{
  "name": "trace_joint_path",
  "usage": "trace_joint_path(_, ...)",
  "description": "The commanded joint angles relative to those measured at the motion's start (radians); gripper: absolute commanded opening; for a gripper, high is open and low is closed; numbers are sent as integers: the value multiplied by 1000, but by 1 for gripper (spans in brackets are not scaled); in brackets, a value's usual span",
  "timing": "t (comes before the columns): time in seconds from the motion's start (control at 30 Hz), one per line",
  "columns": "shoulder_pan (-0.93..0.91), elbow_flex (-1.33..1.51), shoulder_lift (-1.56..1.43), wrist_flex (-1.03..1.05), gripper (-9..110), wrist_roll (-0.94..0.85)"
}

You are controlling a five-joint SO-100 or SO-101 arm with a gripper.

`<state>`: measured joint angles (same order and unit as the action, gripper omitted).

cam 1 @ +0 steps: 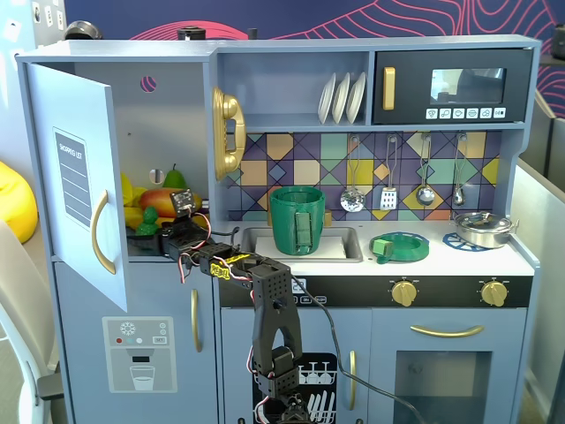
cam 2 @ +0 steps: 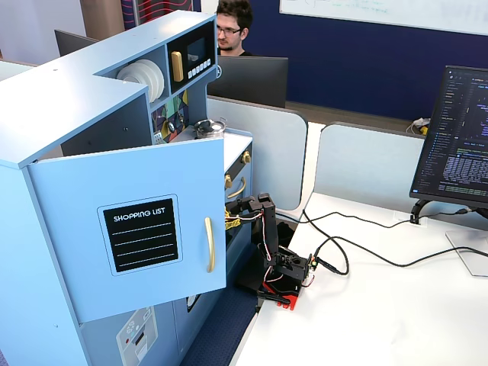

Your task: Pick up the green pineapple from the left cabinet and place it in the green recipient

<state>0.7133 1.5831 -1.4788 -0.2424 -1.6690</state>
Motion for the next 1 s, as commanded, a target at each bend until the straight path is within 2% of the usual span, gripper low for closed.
trace_joint_path(0.0,23,-104,8,11,43,-9)
trace_joint_path(0.17,25,-115,21,21,41,-11)
trace_joint_path(0.23,25,-123,25,34,36,-20)
trace_joint_path(0.27,26,-124,25,44,25,-31)
trace_joint_path(0.3,28,-126,25,48,8,-15)
trace_joint_path(0.33,29,-127,21,66,0,-34)
trace_joint_path(0.5,34,-132,-6,118,0,-72)
trace_joint_path(0.67,41,-81,-107,149,0,-216)
trace_joint_path(0.97,110,235,-707,387,0,-419)
